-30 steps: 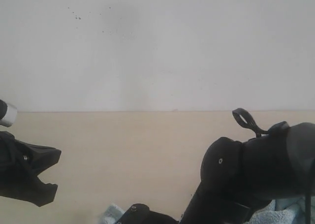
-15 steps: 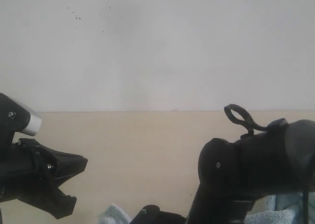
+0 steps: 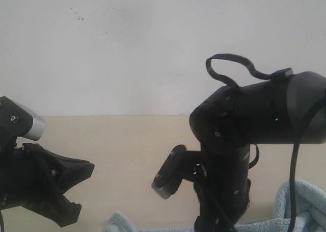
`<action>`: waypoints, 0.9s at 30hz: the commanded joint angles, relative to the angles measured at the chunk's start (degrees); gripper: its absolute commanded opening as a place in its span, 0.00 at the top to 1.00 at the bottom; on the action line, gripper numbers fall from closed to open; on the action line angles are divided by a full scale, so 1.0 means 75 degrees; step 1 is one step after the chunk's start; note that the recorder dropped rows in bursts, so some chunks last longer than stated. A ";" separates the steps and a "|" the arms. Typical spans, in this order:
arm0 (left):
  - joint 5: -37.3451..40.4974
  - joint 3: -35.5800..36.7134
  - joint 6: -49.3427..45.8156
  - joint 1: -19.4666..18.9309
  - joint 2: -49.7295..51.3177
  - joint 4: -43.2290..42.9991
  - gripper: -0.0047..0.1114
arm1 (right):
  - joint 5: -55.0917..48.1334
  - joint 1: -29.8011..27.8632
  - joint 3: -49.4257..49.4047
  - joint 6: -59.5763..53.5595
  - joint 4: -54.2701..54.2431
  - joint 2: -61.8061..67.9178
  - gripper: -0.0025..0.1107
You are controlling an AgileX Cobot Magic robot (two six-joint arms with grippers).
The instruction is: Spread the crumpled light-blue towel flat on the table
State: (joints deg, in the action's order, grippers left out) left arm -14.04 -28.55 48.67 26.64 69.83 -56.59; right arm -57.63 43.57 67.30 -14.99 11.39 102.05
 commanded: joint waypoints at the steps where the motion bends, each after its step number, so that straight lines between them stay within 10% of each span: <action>1: -0.0096 -0.0027 -0.0013 -0.0013 0.0025 -0.0024 0.92 | 0.0188 -0.1610 0.0112 0.1160 0.0388 -0.0112 0.38; 8: -0.0102 -0.0027 0.1172 -0.0013 0.0326 -0.0024 0.92 | -0.1478 -0.6972 -0.0129 0.0928 -0.2156 -0.0482 0.38; 12: -0.0343 -0.0027 0.1353 0.0026 0.0855 -0.0756 0.88 | -0.1348 -0.8519 -0.1049 -0.1099 -0.5023 -0.0482 0.38; 19: 0.0172 -0.0236 0.2176 0.1059 0.1371 -0.1684 0.47 | -0.0193 -0.8838 -0.1796 -0.2172 -0.6461 -0.0482 0.38; 27: 0.0623 -0.0709 0.4052 0.1414 0.2113 -0.1684 0.46 | -0.0118 -0.7634 -0.1664 -0.4159 -0.8729 -0.0482 0.38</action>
State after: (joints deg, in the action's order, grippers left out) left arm -9.44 -32.32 74.30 36.71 83.92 -69.19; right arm -58.47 -18.61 54.16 -40.48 -49.99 99.14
